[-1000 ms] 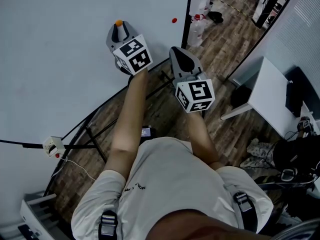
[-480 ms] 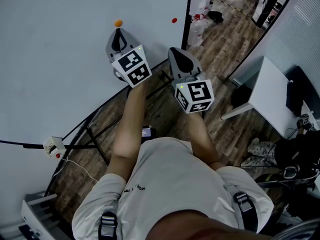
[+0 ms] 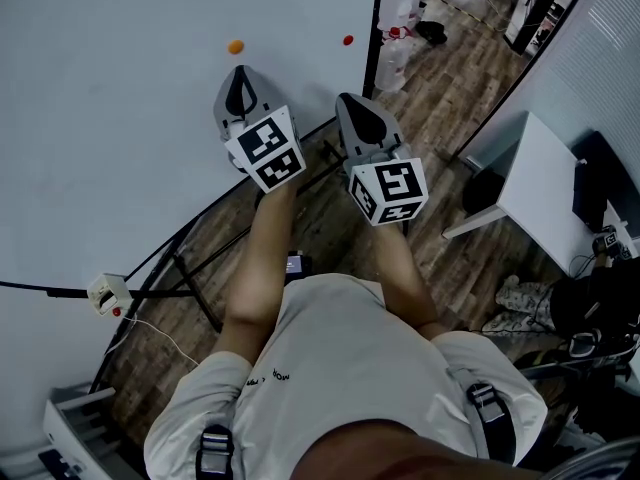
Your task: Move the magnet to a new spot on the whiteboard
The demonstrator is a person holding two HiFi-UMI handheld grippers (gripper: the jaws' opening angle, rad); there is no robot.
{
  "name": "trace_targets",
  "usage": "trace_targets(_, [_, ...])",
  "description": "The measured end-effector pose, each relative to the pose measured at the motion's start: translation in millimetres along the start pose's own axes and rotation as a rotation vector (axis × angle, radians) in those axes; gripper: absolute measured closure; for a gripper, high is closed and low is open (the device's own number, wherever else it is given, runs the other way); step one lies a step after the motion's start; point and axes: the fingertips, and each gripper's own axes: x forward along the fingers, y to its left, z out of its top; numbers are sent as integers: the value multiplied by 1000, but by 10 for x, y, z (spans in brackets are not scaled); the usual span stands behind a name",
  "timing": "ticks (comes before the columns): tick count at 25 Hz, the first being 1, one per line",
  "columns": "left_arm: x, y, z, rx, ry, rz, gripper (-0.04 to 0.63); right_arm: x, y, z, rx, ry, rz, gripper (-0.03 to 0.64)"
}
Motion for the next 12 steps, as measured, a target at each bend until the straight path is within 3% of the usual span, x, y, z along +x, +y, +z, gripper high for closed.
trace_targets(12, [-173,-84,-30,-6,-10,-31,592,19,-11,-11,-1,1,-2,603])
